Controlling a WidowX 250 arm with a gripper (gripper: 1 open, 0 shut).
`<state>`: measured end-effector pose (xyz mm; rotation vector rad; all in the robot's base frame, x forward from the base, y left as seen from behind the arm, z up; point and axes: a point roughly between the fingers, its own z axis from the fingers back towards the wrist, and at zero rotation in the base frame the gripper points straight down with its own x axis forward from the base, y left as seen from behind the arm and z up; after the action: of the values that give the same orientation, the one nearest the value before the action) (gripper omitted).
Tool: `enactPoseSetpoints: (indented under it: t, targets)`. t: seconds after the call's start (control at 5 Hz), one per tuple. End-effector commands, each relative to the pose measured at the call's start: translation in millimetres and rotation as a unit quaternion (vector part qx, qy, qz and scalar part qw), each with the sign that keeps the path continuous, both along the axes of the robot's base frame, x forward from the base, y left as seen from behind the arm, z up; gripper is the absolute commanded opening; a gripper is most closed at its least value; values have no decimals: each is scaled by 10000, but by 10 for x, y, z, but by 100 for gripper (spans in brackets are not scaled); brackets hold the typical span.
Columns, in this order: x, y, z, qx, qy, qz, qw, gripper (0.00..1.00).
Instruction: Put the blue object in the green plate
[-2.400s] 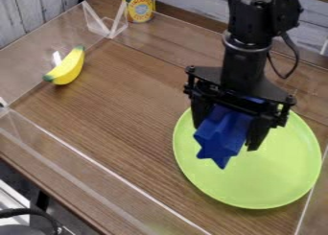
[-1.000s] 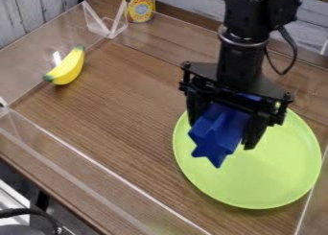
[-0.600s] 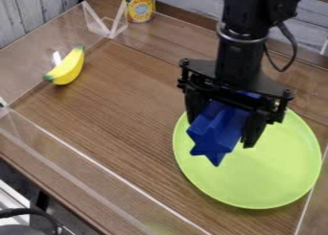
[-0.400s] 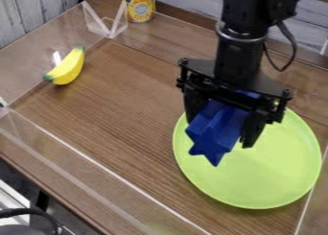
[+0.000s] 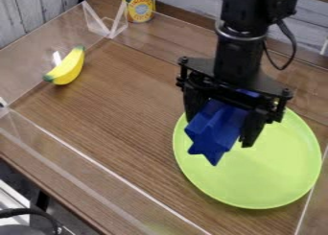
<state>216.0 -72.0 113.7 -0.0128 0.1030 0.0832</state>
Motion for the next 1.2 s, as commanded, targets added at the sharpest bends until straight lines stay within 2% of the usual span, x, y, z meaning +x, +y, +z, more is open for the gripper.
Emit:
enactPoseSetpoints:
  t: [0.0, 1.0]
  targets:
    - [35, 15, 129, -83, -268, 44, 9996, 100]
    - [29, 35, 124, -142, -289, 63, 9995, 100]
